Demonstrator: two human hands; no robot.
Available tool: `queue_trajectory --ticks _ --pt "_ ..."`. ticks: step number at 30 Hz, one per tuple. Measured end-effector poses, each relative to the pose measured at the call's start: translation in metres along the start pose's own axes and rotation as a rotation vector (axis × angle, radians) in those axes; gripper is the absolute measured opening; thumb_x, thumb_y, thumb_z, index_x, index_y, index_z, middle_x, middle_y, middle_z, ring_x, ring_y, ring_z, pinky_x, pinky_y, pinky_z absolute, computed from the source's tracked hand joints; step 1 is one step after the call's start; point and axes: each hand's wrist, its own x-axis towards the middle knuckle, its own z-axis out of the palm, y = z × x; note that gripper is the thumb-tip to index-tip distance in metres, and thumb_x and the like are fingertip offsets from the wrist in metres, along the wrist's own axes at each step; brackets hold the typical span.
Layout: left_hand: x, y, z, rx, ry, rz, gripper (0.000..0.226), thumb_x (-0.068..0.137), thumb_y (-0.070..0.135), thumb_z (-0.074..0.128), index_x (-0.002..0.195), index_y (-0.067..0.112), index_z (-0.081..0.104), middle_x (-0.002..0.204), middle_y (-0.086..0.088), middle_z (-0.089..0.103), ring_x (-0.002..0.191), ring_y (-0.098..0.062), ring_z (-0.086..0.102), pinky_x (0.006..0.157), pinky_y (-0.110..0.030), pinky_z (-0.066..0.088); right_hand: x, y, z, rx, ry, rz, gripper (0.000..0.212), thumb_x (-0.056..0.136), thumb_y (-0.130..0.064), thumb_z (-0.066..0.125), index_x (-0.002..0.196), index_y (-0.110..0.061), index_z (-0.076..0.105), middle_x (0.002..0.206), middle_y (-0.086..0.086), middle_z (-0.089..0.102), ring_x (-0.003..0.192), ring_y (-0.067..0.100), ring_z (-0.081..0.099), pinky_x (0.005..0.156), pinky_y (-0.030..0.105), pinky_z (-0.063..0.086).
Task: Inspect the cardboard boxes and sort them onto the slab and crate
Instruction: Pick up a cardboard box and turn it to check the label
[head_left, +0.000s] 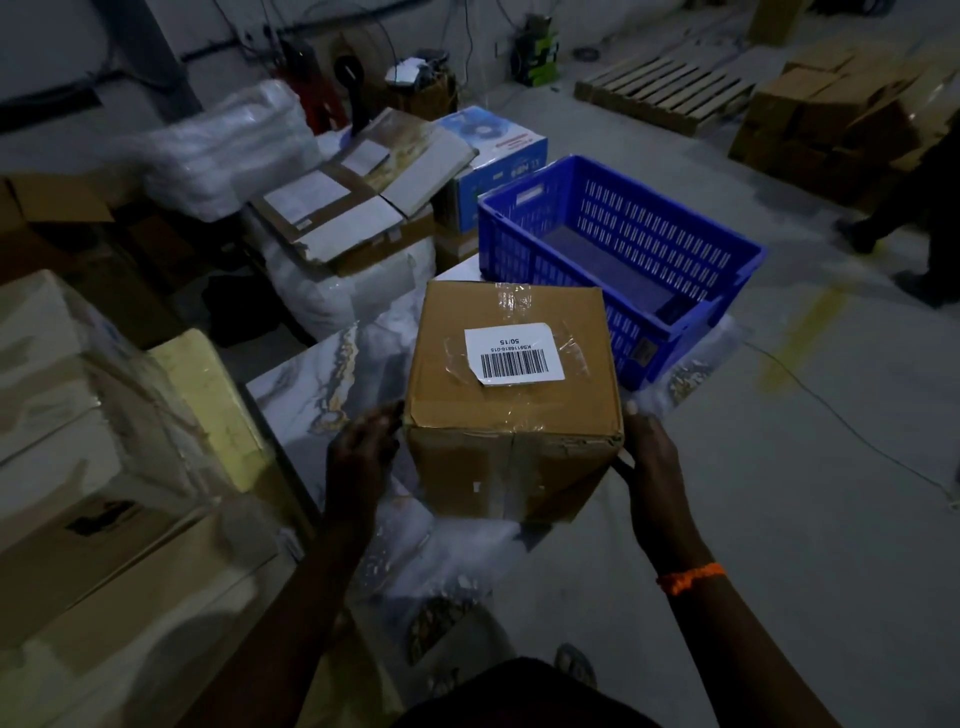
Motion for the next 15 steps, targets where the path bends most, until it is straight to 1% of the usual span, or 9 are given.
queue_trajectory --ticks 1,2,4,5,7,9,10,13,15 --pt "0.007 0.014 0.001 -0.035 -0.034 -0.022 0.025 0.107 0.019 0.044 0.118 0.020 0.066 0.107 0.007 0.068 0.099 -0.004 0.067 0.080 -0.021 0.055 0.008 -0.004 -0.002 -0.014 -0.012 -0.004 0.020 0.097 -0.064 0.053 0.109 -0.059 0.069 0.122 -0.022 0.070 0.122 0.006 0.062 0.101 0.040 0.051" --pt "0.014 0.028 0.003 -0.068 -0.092 -0.045 0.030 0.107 0.029 0.044 0.122 0.017 0.066 0.110 0.006 0.068 0.102 -0.008 0.065 0.085 -0.024 0.054 0.015 -0.009 -0.002 -0.014 -0.045 -0.009 0.026 0.094 -0.068 0.056 0.114 -0.057 0.067 0.128 -0.017 0.068 0.125 0.011 0.062 0.101 0.042 0.052" --pt "0.027 0.050 0.010 -0.059 -0.180 -0.113 0.038 0.104 0.047 0.045 0.126 0.023 0.065 0.121 0.006 0.068 0.109 -0.012 0.065 0.090 -0.030 0.053 0.031 -0.019 0.001 -0.006 -0.079 0.017 0.051 0.090 -0.072 0.060 0.130 -0.041 0.064 0.138 -0.004 0.064 0.130 0.021 0.060 0.102 0.049 0.053" --pt "0.032 0.060 0.015 -0.005 -0.225 -0.134 0.041 0.103 0.051 0.046 0.131 0.026 0.063 0.127 0.006 0.065 0.107 -0.011 0.065 0.088 -0.028 0.054 0.037 -0.024 0.004 -0.014 -0.097 0.031 0.053 0.093 -0.069 0.059 0.131 -0.033 0.064 0.137 0.000 0.065 0.128 0.023 0.062 0.101 0.048 0.054" --pt "0.035 0.071 0.026 0.053 -0.340 -0.144 0.040 0.103 0.047 0.049 0.138 0.028 0.053 0.129 0.004 0.059 0.091 -0.002 0.066 0.071 -0.015 0.053 0.047 -0.029 0.009 -0.037 -0.130 0.052 0.046 0.100 -0.060 0.054 0.128 -0.026 0.065 0.129 0.004 0.070 0.117 0.023 0.068 0.099 0.046 0.056" --pt "0.034 0.076 0.032 0.055 -0.400 -0.143 0.036 0.104 0.038 0.049 0.138 0.033 0.042 0.122 0.006 0.054 0.078 0.004 0.061 0.055 -0.007 0.049 0.054 -0.029 0.012 -0.040 -0.148 0.084 0.054 0.099 -0.062 0.054 0.135 -0.023 0.062 0.128 0.007 0.071 0.113 0.025 0.071 0.100 0.048 0.056" --pt "0.034 0.078 0.035 0.064 -0.400 -0.153 0.040 0.104 0.036 0.050 0.143 0.033 0.037 0.121 0.008 0.051 0.079 0.005 0.056 0.051 -0.004 0.047 0.054 -0.029 0.014 -0.042 -0.157 0.101 0.059 0.097 -0.063 0.056 0.138 -0.022 0.061 0.128 0.008 0.071 0.113 0.025 0.071 0.100 0.049 0.056" --pt "0.036 0.067 0.029 0.031 -0.383 -0.119 0.054 0.103 0.036 0.053 0.152 0.031 0.033 0.132 0.007 0.053 0.090 0.004 0.054 0.055 -0.003 0.046 0.054 -0.028 0.016 -0.078 -0.186 0.107 0.074 0.084 -0.074 0.063 0.142 -0.028 0.058 0.130 0.004 0.070 0.116 0.026 0.069 0.103 0.053 0.054" --pt "0.032 0.062 0.022 -0.002 -0.337 -0.098 0.055 0.100 0.037 0.058 0.151 0.033 0.037 0.124 0.012 0.056 0.098 -0.001 0.059 0.060 -0.004 0.048 0.049 -0.030 0.021 -0.094 -0.206 0.089 0.085 0.075 -0.077 0.065 0.146 -0.033 0.053 0.135 0.003 0.066 0.120 0.027 0.066 0.105 0.055 0.052"
